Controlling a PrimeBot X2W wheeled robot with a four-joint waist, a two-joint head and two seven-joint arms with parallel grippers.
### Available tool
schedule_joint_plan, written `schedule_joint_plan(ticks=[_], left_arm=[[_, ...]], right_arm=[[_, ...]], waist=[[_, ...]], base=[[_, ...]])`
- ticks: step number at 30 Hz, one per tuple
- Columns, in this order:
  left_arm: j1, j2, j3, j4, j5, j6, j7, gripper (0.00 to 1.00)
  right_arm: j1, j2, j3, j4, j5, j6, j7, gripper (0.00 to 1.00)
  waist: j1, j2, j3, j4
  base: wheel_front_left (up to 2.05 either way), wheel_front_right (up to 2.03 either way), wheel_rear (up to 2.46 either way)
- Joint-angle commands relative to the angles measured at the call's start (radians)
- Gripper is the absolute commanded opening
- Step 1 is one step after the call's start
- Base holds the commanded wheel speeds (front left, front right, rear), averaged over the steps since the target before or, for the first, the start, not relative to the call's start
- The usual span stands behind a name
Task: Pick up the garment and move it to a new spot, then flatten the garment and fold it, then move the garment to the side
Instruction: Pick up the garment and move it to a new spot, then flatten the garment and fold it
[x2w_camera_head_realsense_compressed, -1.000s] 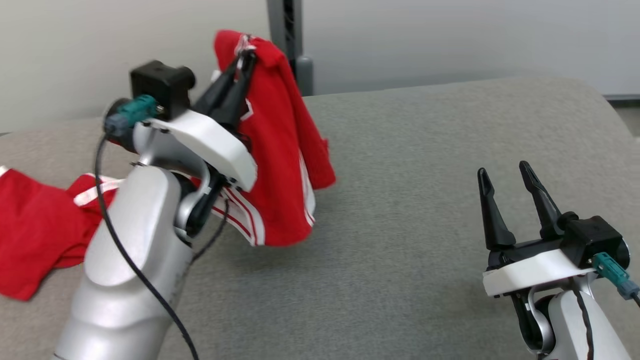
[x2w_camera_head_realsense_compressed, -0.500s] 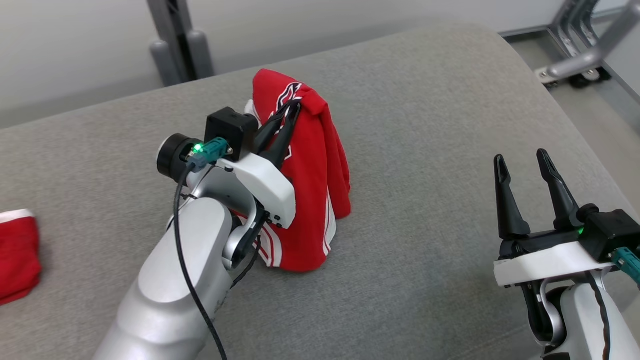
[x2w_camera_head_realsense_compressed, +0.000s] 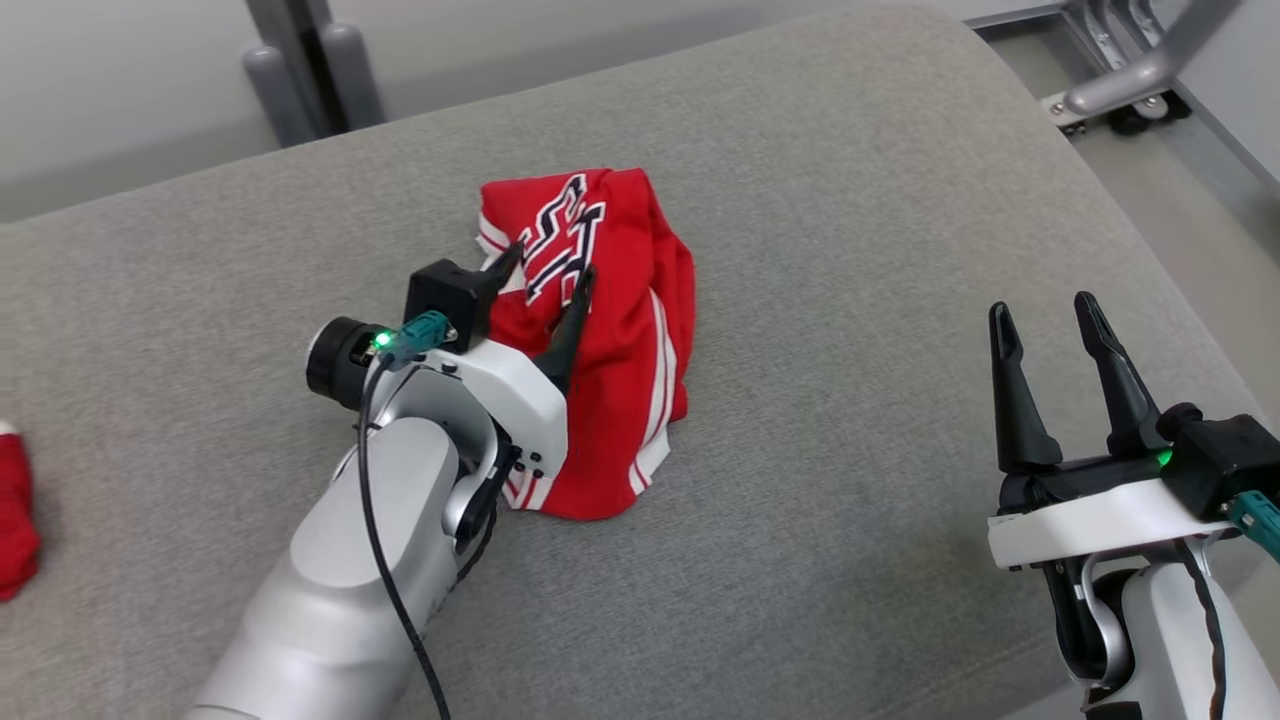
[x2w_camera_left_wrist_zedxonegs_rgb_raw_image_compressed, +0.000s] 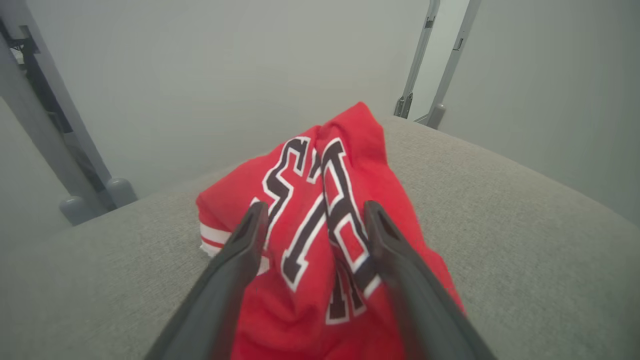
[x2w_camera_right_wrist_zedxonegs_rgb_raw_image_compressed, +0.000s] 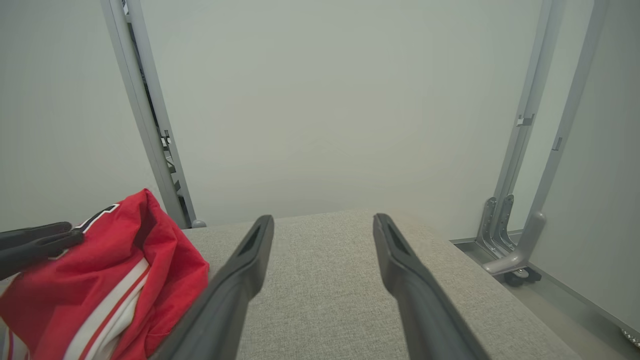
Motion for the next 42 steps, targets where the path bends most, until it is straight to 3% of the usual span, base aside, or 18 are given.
schedule_joint_plan(ticks=[1, 6, 12, 19, 26, 31, 42], left_arm=[[-0.020, 0.004, 0.004, 0.005, -0.010, 0.000, -0.018, 1.00], [-0.018, 0.004, 0.020, 0.004, -0.043, 0.009, -0.079, 1.00], [0.060, 0.036, 0.091, -0.063, -0.055, 0.061, -0.117, 1.00], [0.286, 0.083, 0.196, -0.268, -0.025, 0.108, -0.120, 1.00], [0.510, 0.056, 0.266, -0.403, 0.005, 0.129, -0.120, 1.00], [0.582, 0.032, 0.300, -0.448, 0.029, 0.138, -0.120, 1.00], [0.626, 0.006, 0.327, -0.477, 0.095, 0.110, -0.119, 1.00]], right_arm=[[0.003, -0.005, 0.000, 0.004, -0.003, 0.001, -0.001, 1.00], [0.013, -0.005, -0.009, 0.007, -0.021, 0.001, -0.001, 1.00], [0.038, -0.006, -0.015, 0.009, -0.040, 0.001, -0.001, 1.00], [0.080, -0.006, -0.016, 0.003, -0.058, 0.001, -0.002, 1.00], [0.121, -0.006, -0.023, 0.004, -0.067, 0.001, -0.002, 1.00], [0.139, -0.006, -0.025, 0.005, -0.065, 0.001, -0.002, 1.00], [0.145, -0.006, -0.011, 0.013, -0.065, 0.001, -0.002, 1.00]], waist=[[0.0000, 0.0000, -0.013, 0.021], [0.0000, 0.0000, -0.054, 0.080], [0.0000, 0.0000, -0.114, 0.152], [0.0000, 0.0000, -0.163, 0.228], [0.0000, 0.0000, -0.196, 0.281], [0.0000, 0.0000, -0.210, 0.297], [0.0000, 0.0000, -0.217, 0.303]], base=[[0.00, 0.00, 0.00], [0.00, 0.00, 0.00], [0.00, 0.00, 0.00], [0.00, 0.00, 0.00], [0.00, 0.00, 0.00], [0.00, 0.00, 0.00], [0.00, 0.00, 0.00]])
